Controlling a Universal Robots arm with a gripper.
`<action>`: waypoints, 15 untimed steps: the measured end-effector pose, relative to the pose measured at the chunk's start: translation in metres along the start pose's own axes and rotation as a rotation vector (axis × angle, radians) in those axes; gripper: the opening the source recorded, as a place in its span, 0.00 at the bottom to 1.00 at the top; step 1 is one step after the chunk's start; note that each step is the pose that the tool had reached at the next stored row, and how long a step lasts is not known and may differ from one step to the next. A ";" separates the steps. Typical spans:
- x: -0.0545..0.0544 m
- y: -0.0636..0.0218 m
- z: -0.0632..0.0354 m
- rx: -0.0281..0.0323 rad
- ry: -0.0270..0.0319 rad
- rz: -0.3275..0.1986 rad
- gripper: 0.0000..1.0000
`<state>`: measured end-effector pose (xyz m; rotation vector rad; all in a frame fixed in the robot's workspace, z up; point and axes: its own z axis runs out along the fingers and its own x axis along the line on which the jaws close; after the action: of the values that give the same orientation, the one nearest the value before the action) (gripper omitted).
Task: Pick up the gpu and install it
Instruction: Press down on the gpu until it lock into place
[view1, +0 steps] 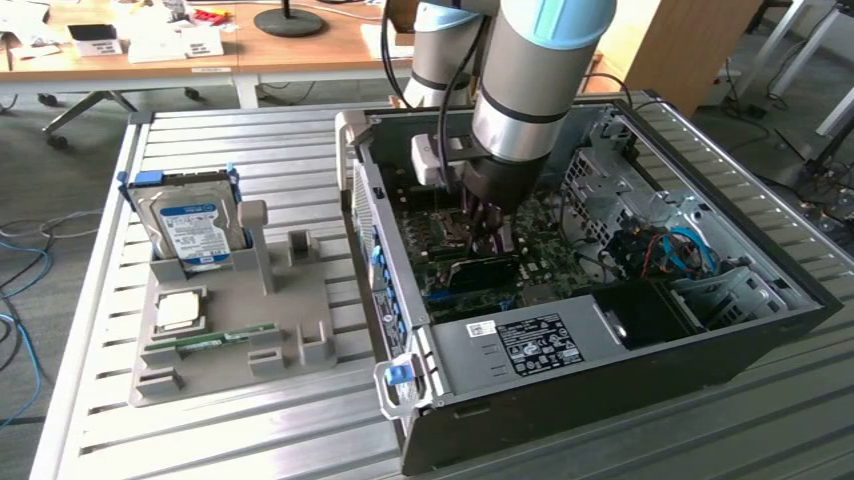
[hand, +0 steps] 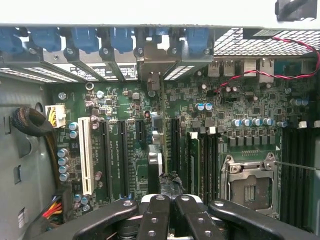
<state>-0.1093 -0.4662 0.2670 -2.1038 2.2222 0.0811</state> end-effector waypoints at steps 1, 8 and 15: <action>0.000 0.0000 0.0000 -0.0001 0.0001 0.000 0.11; -0.001 0.0005 0.0031 0.0001 0.0008 0.000 0.11; -0.004 0.0006 0.0041 0.0011 0.0174 0.000 0.11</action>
<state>-0.1096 -0.4616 0.2634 -2.1125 2.2310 0.0617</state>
